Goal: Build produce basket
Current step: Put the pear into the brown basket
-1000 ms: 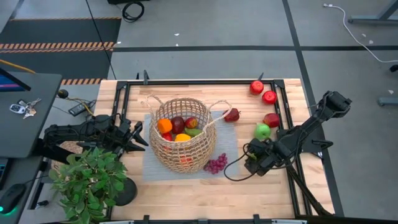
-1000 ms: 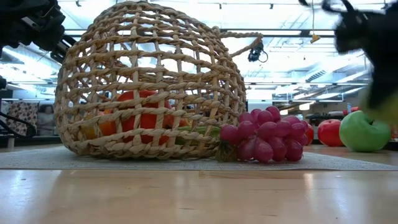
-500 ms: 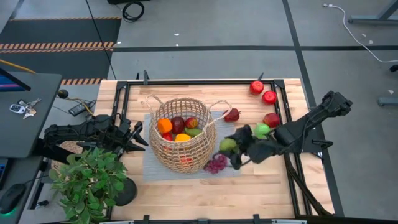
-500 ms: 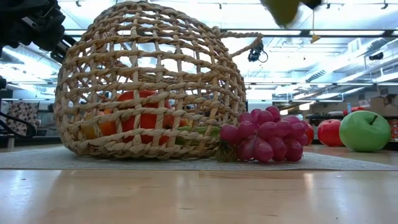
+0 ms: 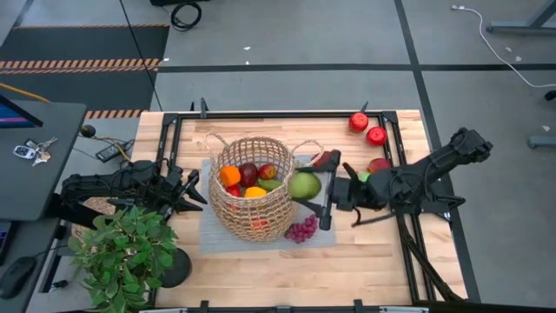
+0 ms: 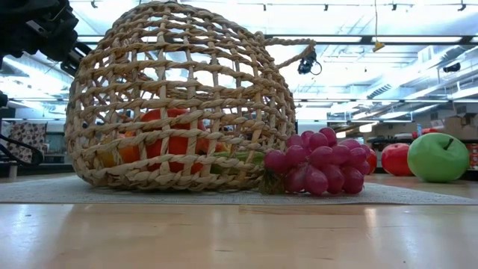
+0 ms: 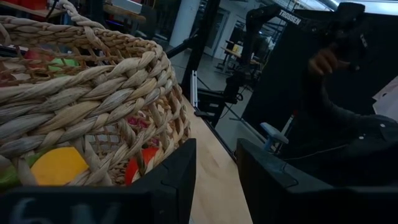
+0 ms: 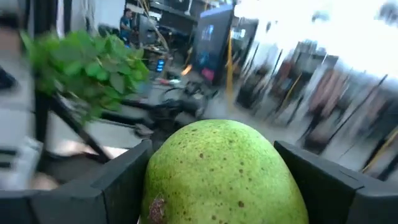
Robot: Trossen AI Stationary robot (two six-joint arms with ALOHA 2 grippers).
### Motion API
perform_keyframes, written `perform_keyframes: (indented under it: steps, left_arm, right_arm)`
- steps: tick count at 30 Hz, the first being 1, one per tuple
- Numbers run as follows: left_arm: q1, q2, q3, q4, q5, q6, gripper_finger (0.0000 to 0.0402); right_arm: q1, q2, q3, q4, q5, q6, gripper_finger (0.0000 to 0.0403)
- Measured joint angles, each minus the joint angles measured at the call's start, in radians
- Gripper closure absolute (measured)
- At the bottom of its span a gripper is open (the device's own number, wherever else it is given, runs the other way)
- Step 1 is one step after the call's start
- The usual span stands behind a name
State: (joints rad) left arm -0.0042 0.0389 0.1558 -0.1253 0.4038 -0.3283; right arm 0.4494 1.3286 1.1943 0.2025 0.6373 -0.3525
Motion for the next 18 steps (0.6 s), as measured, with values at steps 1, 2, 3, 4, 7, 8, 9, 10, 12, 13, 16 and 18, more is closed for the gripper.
perform_keyframes:
  steps: [1,2,3,4,7,8,9,10,12,13,16,18]
  left_arm:
    - [0.000,0.000,0.000,0.000,0.000,0.000,0.0280]
    - [0.000,0.000,0.000,0.000,0.000,0.000,0.0280]
    - [0.000,0.000,0.000,0.000,0.000,0.000,0.0280]
    - [0.000,0.000,0.000,0.000,0.000,0.000,0.0280]
    - [0.000,0.000,0.000,0.000,0.000,0.000,0.0280]
    - [0.000,0.000,0.000,0.000,0.000,0.000,0.0280]
    - [0.000,0.000,0.000,0.000,0.000,-0.001,0.0280]
    - [0.000,0.000,0.000,0.000,0.000,0.000,0.0280]
    - [0.000,0.000,0.000,0.000,0.000,0.000,0.0280]
    - [0.000,0.000,0.000,0.000,0.000,-0.001,0.0280]
    - [0.000,0.000,0.000,0.000,0.000,0.000,0.0280]
    - [0.000,0.000,0.000,0.000,0.000,0.000,0.0280]
  right_arm:
    - [-0.005,0.000,0.000,0.007,0.000,-0.095,0.0075]
    - [-0.010,0.000,0.000,0.007,0.001,-0.184,0.0075]
    - [-0.015,0.000,0.000,0.006,0.001,-0.267,0.0075]
    - [-0.022,0.000,0.000,0.005,0.001,-0.347,0.0075]
    - [-0.039,0.001,0.000,0.003,0.000,-0.545,0.0070]
    - [-0.045,0.001,0.000,0.001,0.000,-0.595,0.0067]
    - [-0.050,0.000,0.000,0.000,0.000,-0.639,0.0064]
    - [-0.055,0.001,0.000,0.000,0.002,-0.677,0.0061]
    - [-0.062,0.000,0.000,0.001,0.028,-0.747,0.0055]
    - [-0.065,0.000,0.000,-0.001,0.049,-0.782,0.0053]
    - [-0.068,0.000,0.000,-0.023,0.121,-0.884,0.0050]
    - [-0.068,0.000,0.000,-0.027,0.174,-0.939,0.0050]
